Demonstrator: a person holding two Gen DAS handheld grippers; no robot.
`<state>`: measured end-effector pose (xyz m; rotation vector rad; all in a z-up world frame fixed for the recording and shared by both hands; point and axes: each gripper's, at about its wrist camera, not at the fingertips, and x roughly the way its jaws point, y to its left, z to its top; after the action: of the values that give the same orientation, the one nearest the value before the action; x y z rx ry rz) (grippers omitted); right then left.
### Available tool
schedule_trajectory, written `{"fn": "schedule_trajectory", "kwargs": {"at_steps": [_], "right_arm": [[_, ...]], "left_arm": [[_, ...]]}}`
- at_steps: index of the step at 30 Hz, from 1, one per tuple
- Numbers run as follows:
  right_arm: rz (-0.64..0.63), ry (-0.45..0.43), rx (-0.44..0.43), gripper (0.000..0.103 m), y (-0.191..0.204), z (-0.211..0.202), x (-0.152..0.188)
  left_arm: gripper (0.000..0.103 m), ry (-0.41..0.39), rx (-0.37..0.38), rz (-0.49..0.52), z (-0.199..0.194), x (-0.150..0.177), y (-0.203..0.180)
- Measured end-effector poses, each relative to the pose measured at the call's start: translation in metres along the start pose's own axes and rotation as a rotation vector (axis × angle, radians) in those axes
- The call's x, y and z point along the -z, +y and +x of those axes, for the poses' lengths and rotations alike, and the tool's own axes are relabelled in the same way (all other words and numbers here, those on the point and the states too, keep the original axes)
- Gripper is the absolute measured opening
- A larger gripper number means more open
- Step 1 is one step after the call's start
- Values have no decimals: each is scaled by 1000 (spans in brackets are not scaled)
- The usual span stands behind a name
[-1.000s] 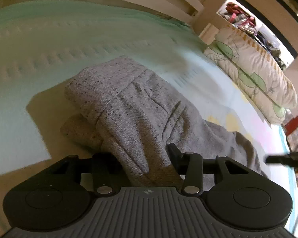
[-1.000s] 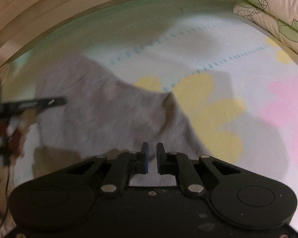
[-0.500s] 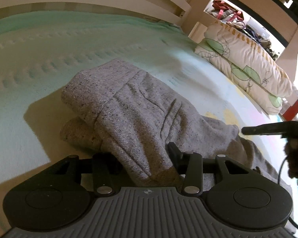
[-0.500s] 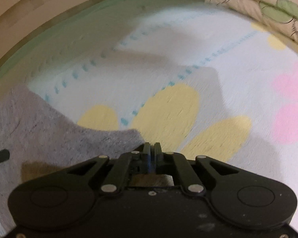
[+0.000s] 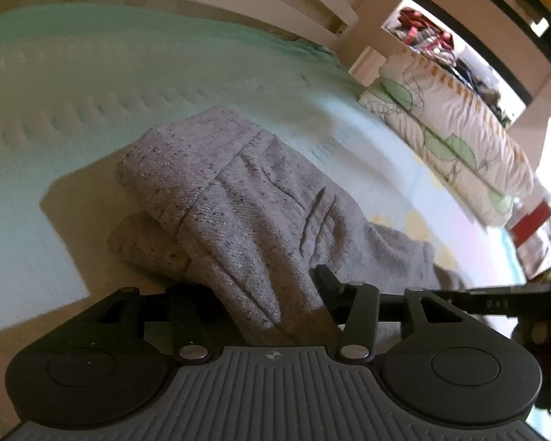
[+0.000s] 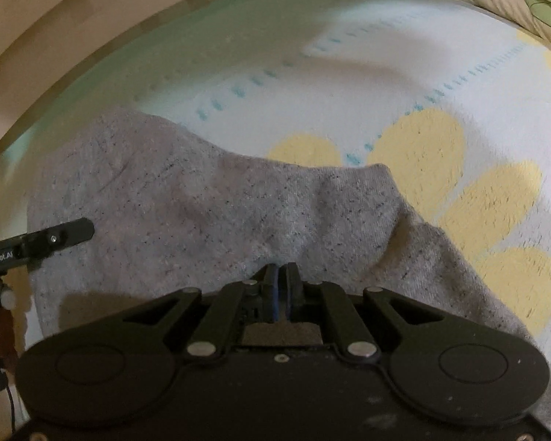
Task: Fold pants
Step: 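Grasp the folded pants edge with the left gripper and lift it, then fold the held edge over the pants and open the left gripper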
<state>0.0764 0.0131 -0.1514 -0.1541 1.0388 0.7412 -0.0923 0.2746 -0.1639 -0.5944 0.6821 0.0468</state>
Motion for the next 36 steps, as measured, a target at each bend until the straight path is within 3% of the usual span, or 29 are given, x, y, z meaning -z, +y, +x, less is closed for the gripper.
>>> {"fn": "schedule_trajectory", "kwargs": {"at_steps": [2, 4, 5, 6, 7, 11, 16, 19, 23, 26, 29, 30, 31, 34, 36], "right_arm": [[6, 0, -6, 9, -1, -8, -3], [6, 8, -12, 10, -1, -16, -1], [3, 19, -12, 10, -1, -22, 1], [-3, 27, -13, 10, -2, -28, 4], [-11, 34, -14, 10, -3, -34, 7], [-40, 45, -26, 10, -7, -65, 15], [-46, 37, -5, 10, -23, -101, 28], [-43, 36, 25, 11, -38, -122, 36], [27, 28, 53, 12, -65, -148, 56], [96, 18, 85, 12, -86, -162, 78], [200, 6, 129, 12, -112, -173, 107], [232, 2, 143, 13, -119, -175, 118], [264, -6, 162, 14, -127, -178, 130], [390, -29, 212, 15, -148, -184, 164], [485, -49, 232, 15, -160, -188, 186]], "left_arm": [[63, 13, 27, -38, 2, -4, 1], [64, 15, 32, -72, 3, -6, 1], [57, 10, 22, -80, 2, -6, -1], [35, 3, -4, -74, 1, -6, -3], [33, 2, -25, -55, 0, -6, -6], [28, -72, -50, 127, -15, -6, -40], [28, -159, 11, 336, -41, -14, -90], [28, -200, 87, 503, -57, -10, -130], [28, -214, 259, 689, -63, 4, -188], [28, -171, 402, 796, -50, 24, -232], [31, -60, 541, 858, -22, 55, -266], [37, -16, 575, 873, -11, 67, -276], [43, 30, 598, 887, 0, 78, -285], [47, 148, 653, 891, 24, 104, -304], [51, 163, 675, 881, 24, 106, -304]]}}
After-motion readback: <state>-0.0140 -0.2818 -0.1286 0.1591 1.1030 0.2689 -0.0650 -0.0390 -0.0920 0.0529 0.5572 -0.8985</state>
